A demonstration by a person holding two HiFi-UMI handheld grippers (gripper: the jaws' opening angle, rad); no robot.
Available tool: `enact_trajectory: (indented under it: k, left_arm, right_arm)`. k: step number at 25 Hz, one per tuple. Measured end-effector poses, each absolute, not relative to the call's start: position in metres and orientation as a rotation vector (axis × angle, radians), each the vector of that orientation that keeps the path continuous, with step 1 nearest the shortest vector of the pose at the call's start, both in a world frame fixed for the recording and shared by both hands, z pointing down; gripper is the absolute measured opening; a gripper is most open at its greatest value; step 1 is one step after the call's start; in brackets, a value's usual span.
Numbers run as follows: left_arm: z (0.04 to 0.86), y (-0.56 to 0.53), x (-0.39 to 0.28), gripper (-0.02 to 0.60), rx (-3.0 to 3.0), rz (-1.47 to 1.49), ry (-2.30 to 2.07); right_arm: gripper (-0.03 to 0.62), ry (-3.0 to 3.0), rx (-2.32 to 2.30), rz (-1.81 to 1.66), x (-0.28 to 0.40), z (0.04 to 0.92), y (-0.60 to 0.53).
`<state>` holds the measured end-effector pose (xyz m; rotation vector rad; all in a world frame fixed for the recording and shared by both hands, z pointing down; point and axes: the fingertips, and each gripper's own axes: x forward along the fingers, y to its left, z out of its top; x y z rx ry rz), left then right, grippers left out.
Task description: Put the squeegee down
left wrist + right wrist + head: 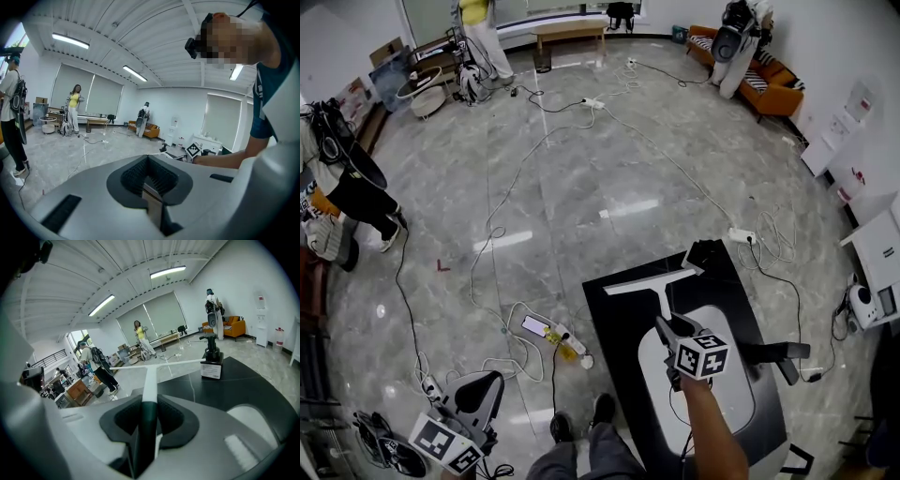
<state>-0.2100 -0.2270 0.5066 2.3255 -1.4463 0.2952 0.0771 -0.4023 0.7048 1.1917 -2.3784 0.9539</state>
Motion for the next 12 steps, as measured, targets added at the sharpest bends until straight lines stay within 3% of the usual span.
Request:
enact_trajectory:
  k: [12]
  left_arm:
    - [0.547,-0.231,-0.209,0.006,2.268,0.327,-1.428]
  right_arm:
    - [0.1,-2.328,1.163,0.977,0.07,0.765,-0.415]
